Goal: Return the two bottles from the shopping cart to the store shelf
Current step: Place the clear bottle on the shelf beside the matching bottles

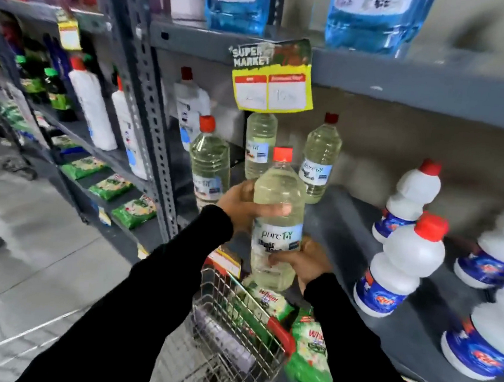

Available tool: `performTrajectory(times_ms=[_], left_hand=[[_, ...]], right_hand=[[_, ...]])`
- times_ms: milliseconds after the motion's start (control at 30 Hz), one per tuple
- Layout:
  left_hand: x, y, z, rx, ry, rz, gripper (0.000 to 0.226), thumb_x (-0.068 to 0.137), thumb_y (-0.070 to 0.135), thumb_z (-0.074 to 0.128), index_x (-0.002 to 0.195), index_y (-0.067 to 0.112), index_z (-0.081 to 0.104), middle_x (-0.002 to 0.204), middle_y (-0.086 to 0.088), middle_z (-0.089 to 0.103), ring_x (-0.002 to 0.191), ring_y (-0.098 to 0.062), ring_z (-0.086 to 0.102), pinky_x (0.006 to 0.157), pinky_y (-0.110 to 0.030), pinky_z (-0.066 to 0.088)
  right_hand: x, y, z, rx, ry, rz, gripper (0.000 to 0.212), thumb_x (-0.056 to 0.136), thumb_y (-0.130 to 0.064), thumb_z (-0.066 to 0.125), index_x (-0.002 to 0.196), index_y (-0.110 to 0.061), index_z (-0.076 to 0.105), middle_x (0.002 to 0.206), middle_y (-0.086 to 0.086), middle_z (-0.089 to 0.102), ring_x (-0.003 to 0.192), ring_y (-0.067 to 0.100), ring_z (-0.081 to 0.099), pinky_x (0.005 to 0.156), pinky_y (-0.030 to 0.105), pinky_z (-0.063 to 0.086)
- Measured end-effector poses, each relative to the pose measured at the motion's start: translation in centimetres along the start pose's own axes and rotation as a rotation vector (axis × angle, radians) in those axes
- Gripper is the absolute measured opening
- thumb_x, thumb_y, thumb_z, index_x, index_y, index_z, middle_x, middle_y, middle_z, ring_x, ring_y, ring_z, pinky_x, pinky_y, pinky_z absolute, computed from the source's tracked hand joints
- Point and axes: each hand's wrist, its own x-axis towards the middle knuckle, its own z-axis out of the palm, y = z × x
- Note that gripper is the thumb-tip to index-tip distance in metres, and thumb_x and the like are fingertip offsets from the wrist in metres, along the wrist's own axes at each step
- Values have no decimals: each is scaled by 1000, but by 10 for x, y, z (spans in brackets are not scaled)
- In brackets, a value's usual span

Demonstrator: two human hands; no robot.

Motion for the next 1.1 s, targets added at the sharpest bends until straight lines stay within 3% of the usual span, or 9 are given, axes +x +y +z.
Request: performTrajectory(times_ms=[100,200,333,467,533,600,700,833,1100], left_hand=[[33,-2,3,66,-46,50,35,62,3,80,87,23,66,72,13,75,73,-1,70,69,-20,58],[56,-13,3,72,-54,78,55,44,14,86,93,25,64,81,11,75,80,-4,69,82,-27,57],[70,-21,1,93,-85,115,60,59,-5,81,109,21,59,96,8,70,82,1,67,80,-19,54],[72,-26,-6,116,-154,119,60,61,5,80,110,28,55,103,9,68,90,1,66,82,-17,54],[69,-30,-7,97,-176,62,57,67,29,74,119,28,51,117,4,64,107,-7,62,96,-26,50],[63,-37,-7,85,-122,-63,65,79,58,49,133,22,44,138,-6,52,126,-21,51,108,-30,37],[53,-59,-4,-86,-155,-233,73,91,56,-1,144,17,29,152,-5,32,139,-19,32,111,-26,24],[44,-78,-5,-261,-120,-262,75,90,57,-6,145,18,28,152,-3,33,141,-16,30,118,-30,21],[42,-87,-15,-271,-101,-274,77,89,59,-4,143,18,31,149,-4,39,138,-16,36,118,-32,24]], right_hand=[[20,-8,-5,15,141,3,65,16,-25,79,80,-27,66,105,8,74,100,27,69,91,51,54],[33,-13,-6,63,210,-28,74,19,-9,77,92,-20,63,108,13,73,100,30,68,90,53,54],[44,-7,-5,110,205,-23,92,27,0,79,116,-8,58,112,14,71,104,31,67,94,53,52],[43,-3,-3,71,205,-44,96,32,-5,83,122,-13,53,114,11,69,106,27,66,95,52,52],[41,-3,-4,22,189,-82,99,36,-4,83,128,-15,47,121,9,66,111,25,64,98,49,51],[38,0,-5,-1,179,-97,105,43,2,81,137,-15,37,131,8,61,119,23,59,103,45,47],[32,11,-3,-49,204,-60,100,54,4,80,142,-13,35,137,9,57,124,23,56,107,47,44],[26,21,4,-64,260,-61,87,55,-6,85,134,-11,49,130,9,64,117,23,61,104,47,47],[25,28,13,-48,260,-89,99,35,-35,82,129,-21,53,125,5,68,112,21,65,100,47,50]])
